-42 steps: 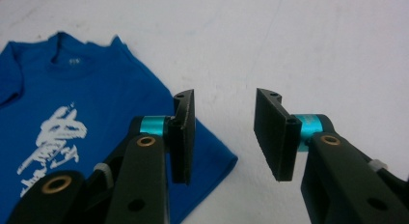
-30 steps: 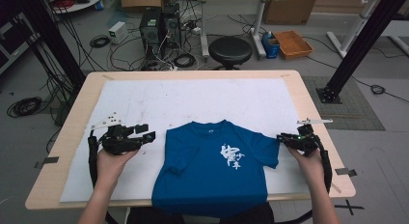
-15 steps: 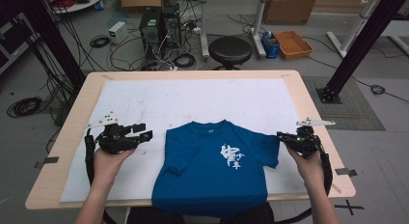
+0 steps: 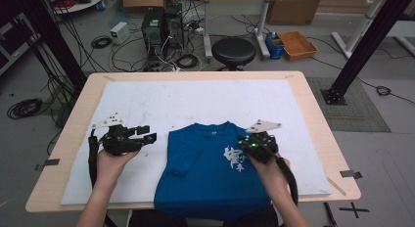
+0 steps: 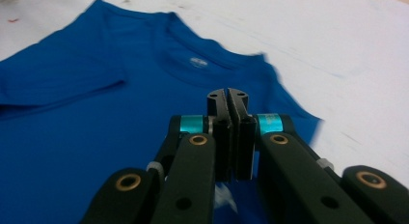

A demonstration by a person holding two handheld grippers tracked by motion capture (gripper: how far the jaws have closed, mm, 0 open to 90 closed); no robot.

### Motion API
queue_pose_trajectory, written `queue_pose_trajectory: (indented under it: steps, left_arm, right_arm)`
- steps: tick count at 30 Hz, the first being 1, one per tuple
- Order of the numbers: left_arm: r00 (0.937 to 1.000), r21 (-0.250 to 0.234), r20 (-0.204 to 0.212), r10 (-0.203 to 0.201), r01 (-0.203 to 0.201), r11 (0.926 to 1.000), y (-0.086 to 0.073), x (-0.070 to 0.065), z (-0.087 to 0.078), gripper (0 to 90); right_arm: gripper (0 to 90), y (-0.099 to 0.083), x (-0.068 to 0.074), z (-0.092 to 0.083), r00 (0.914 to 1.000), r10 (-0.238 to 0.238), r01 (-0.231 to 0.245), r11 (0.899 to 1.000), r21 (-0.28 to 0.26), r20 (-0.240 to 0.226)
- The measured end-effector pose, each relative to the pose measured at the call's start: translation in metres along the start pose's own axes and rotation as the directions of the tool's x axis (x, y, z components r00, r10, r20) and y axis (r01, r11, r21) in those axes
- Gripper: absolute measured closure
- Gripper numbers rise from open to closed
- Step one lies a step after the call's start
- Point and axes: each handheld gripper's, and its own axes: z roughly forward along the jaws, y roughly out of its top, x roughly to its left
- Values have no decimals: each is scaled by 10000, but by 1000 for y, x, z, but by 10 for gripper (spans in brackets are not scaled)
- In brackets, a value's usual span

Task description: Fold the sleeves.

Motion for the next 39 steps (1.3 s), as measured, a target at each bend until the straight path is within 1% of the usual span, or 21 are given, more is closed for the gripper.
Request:
queue_pose_trajectory:
  steps: [3, 5, 6, 10, 13, 14, 15, 17, 20, 23, 24, 25, 26, 27, 28, 31, 32, 34, 35, 37, 39]
  left_arm:
    - [10000, 21, 6, 72, -72, 10000, 0, 0, 1, 429]
    - [10000, -13, 4, 66, -66, 10000, 0, -1, 1, 429]
    - [10000, -43, -4, 56, -56, 10000, 0, -1, 1, 429]
    - [10000, 19, -16, 25, -25, 10000, -1, 0, 2, 429]
    - [10000, 90, -18, 77, -77, 9999, -1, -1, 3, 429]
    - [10000, 62, -7, 68, -68, 10000, -1, -2, 4, 429]
    - [10000, 77, -15, 76, -76, 9999, -1, -2, 4, 429]
    - [10000, 101, -12, 60, -60, 9999, -1, -3, 5, 429]
    - [9999, 176, 25, 103, -104, 9998, -2, -4, 7, 429]
    - [9999, 213, 46, 131, -132, 9997, -2, -6, 9, 429]
    - [9999, 252, 53, 163, -165, 9995, -2, -7, 10, 429]
    - [9998, 272, 56, 176, -177, 9995, -2, -7, 11, 429]
    - [9998, 321, 39, 194, -195, 9993, -2, -8, 11, 429]
    - [9997, 344, 13, 223, -224, 9992, -2, -8, 12, 429]
    - [9998, 355, 46, 206, -207, 9992, -2, -8, 12, 429]
    - [9998, 336, 6, 217, -217, 9992, -2, -8, 11, 429]
    - [9998, 330, 20, 206, -207, 9992, -2, -8, 11, 429]
    - [9998, 332, 27, 191, -192, 9993, -2, -8, 11, 429]
    - [9998, 340, 10, 199, -199, 9992, -2, -8, 12, 429]
    - [9998, 345, 54, 189, -190, 9992, -2, -8, 12, 429]
    - [9997, 356, 53, 228, -230, 9991, -2, -9, 12, 428]
  right_arm:
    - [835, 5, 8, 14, 9994, -173, 169, 9998, -132, -297]
    - [791, 5, 7, 13, 9988, -16, -1, 9994, -350, -489]
    - [757, 4, 4, 10, 9986, 135, -164, 9983, -557, -521]
    - [726, -4, -14, -8, 9966, 664, -709, 9926, -988, -479]
    - [707, -20, -23, -22, 9935, 901, -961, 9913, -902, -690]
    - [707, -20, -23, -22, 9935, 901, -961, 9913, -902, -690]
    - [705, -33, -22, -30, 9918, 1036, -1094, 9909, -788, -744]
    - [700, -38, -21, -32, 9917, 1041, -1094, 9915, -704, -758]
    - [642, -59, -6, -33, 9973, 626, -639, 9974, -331, -385]
    - [629, -65, 3, -28, 9988, 347, -348, 9994, -38, -332]
    - [641, -68, 10, -21, 9998, -159, 163, 9995, 274, -134]
    - [641, -68, 10, -21, 9998, -159, 163, 9995, 274, -134]
    - [711, -70, 15, -15, 9975, -705, 697, 9955, 648, 103]
    - [711, -70, 15, -15, 9975, -705, 697, 9955, 648, 103]
    - [832, -72, 16, -11, 9945, -1042, 1031, 9910, 850, 84]
    - [889, -72, 18, -13, 9907, -1359, 1350, 9876, 808, 62]
    - [890, -72, 20, -17, 9854, -1696, 1702, 9826, 742, -147]
    - [890, -73, 21, -18, 9841, -1749, 1767, 9817, 715, -308]
    - [891, -76, 23, -20, 9789, -1923, 1977, 9769, 812, -695]
    - [888, -79, 23, -20, 9705, -2118, 2218, 9716, 826, -1153]
    - [839, -81, 22, -21, 9668, -2232, 2342, 9687, 821, -1246]
